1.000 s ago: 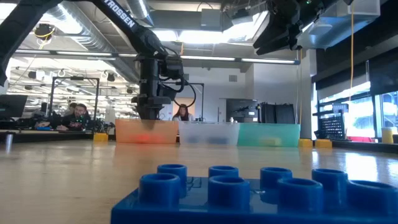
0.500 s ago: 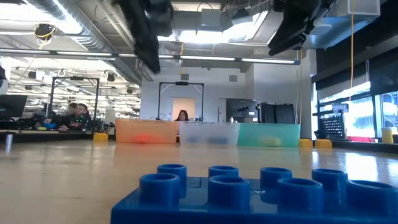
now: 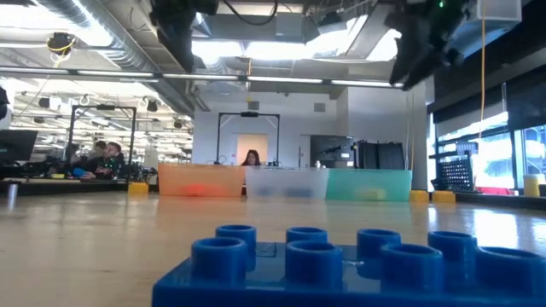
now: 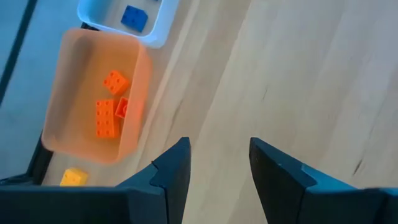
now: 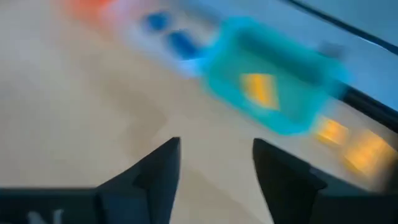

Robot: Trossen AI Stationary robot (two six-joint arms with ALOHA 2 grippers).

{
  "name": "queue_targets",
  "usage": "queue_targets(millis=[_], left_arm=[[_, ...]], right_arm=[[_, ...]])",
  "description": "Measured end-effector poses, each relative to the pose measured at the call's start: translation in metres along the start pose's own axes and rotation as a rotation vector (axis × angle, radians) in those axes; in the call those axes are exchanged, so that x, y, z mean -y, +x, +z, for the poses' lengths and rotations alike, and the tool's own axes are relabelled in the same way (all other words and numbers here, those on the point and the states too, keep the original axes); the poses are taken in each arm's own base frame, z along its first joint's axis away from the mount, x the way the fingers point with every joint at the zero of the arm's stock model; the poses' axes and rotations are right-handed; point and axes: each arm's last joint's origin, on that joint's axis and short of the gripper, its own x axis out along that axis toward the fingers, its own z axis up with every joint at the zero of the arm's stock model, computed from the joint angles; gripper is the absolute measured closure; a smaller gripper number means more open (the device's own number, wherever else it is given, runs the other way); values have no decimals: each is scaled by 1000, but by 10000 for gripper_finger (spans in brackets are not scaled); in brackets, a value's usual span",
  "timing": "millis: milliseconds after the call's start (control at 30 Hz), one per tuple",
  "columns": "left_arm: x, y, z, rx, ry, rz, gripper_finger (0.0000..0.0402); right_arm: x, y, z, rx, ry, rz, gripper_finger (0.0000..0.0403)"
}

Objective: Sort & place blocks by color
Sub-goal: Put the yellow game piece into the green bin

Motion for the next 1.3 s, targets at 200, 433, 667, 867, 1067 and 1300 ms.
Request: queue_targets(millis=[200,433,667,867,1067,1300], left_arm=[[7,-2,-1,14,-21,16,249],[7,-2,-1,16,-36,27,249],[4,-2,0,29,24,102,249],[-1,-1,1,24,64,131,249],[-13,2,3,15,98,154,249],[-31,5,4,-5,105,183,249]], right_arm=[[28,8,1,-66,285,-198,203],[54,22,11,-66,407,-355,203],[75,52,11,-114,509,-502,203],[91,87,12,-125,614,-533,203],[106,115,12,-150,663,-654,203],[121,150,6,-201,694,-788,203]])
